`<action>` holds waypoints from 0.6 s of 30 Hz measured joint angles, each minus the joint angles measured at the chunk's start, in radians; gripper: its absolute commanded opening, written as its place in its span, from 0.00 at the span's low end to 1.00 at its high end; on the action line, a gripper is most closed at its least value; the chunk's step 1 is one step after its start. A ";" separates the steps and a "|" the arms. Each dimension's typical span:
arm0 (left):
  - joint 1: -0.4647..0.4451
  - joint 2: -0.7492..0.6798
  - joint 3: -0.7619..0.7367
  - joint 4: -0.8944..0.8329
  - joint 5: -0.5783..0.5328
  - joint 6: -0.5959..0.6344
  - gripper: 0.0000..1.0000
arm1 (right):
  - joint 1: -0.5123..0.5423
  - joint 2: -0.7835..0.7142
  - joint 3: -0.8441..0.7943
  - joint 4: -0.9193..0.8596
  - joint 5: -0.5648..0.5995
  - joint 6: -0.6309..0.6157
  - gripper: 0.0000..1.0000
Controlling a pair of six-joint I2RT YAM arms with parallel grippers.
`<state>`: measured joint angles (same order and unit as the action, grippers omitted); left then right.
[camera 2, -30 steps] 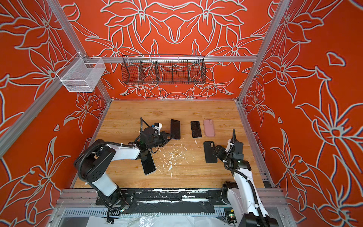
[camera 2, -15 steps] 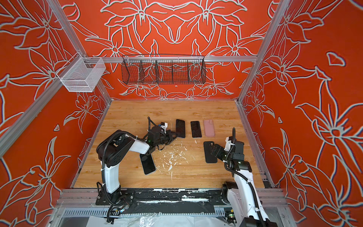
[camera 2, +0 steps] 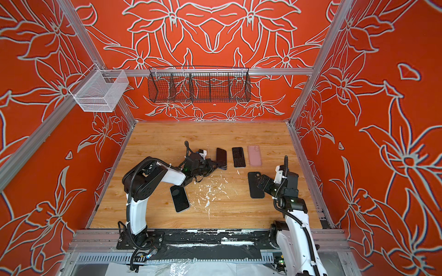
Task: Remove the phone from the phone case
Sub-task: 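Lay the blue-edged phone flat beside the other phones with the left gripper and release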
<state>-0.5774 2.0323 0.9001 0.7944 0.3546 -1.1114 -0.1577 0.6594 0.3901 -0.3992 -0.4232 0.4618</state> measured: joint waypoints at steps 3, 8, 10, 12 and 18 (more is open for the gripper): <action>-0.007 0.000 0.005 -0.009 -0.018 0.011 0.20 | 0.000 -0.022 -0.002 0.000 0.000 0.000 0.92; -0.014 0.000 0.006 -0.040 -0.047 0.023 0.23 | 0.000 -0.027 -0.012 -0.001 0.000 0.000 0.92; -0.016 0.000 0.007 -0.053 -0.059 0.027 0.25 | 0.000 -0.026 -0.014 -0.002 0.000 0.000 0.92; -0.019 0.000 0.007 -0.062 -0.069 0.034 0.28 | 0.000 -0.030 -0.017 -0.001 0.000 0.000 0.92; -0.032 0.000 0.007 -0.092 -0.105 0.058 0.38 | 0.000 -0.056 -0.035 0.003 -0.006 0.027 0.94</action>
<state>-0.6094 2.0323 0.9070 0.7029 0.2497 -1.0531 -0.1577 0.6033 0.3553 -0.3958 -0.4297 0.4885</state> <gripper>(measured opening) 0.353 0.934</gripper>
